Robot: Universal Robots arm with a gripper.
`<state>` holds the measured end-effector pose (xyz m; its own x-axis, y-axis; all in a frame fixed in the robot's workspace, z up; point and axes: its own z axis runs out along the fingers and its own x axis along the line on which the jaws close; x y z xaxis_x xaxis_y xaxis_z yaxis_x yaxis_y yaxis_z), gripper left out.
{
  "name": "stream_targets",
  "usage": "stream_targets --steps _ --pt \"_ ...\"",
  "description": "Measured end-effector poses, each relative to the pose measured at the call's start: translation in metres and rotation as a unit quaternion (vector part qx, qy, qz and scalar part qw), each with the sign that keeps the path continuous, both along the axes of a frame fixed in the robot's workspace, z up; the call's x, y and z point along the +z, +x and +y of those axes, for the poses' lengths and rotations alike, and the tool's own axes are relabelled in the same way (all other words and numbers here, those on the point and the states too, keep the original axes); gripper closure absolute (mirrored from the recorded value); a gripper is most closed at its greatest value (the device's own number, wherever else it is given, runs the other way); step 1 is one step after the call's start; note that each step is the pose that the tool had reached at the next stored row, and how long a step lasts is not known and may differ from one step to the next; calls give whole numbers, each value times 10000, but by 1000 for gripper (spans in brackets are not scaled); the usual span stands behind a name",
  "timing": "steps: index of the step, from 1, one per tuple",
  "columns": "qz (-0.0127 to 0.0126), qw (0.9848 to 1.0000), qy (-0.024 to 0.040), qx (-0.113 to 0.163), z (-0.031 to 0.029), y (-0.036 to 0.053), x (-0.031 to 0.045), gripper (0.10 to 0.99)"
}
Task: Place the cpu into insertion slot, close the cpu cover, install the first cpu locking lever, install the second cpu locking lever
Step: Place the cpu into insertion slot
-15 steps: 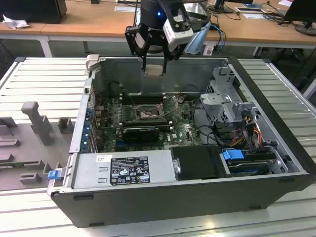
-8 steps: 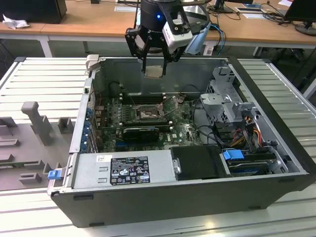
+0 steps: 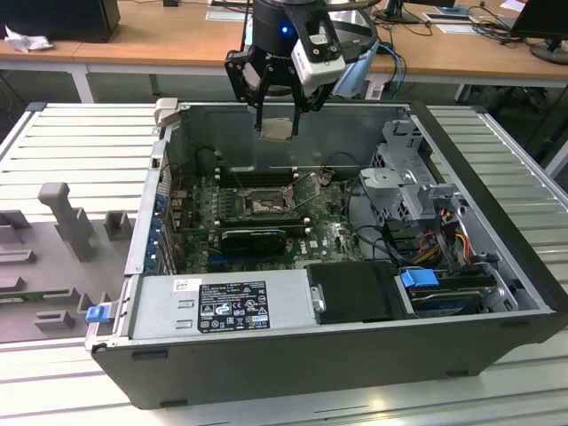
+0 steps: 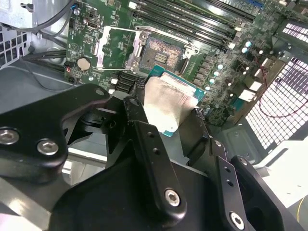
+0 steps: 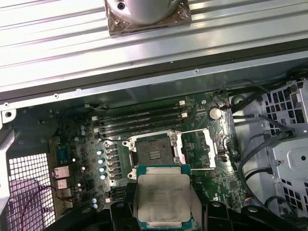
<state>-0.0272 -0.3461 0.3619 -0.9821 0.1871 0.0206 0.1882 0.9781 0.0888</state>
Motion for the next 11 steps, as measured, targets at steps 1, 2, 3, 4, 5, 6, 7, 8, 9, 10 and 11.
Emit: stream_targets --steps 1,2,3,4,5,6,7,8,9,10,11 --pt "0 10000 0 -14 0 0 0 561" --pt "0 10000 0 -24 0 0 0 561" --pt "0 10000 0 -36 0 0 0 561" --pt "0 10000 0 -51 0 0 0 561" --pt "0 10000 0 -62 0 0 0 561" --pt "0 10000 0 -74 0 0 0 561" --pt "0 10000 0 -85 0 0 0 561" --pt "0 10000 0 -94 0 0 0 561" --pt "0 9999 0 -108 0 0 0 561" --pt "0 9999 0 -124 0 0 0 561" --pt "0 9999 0 -136 0 0 0 561"
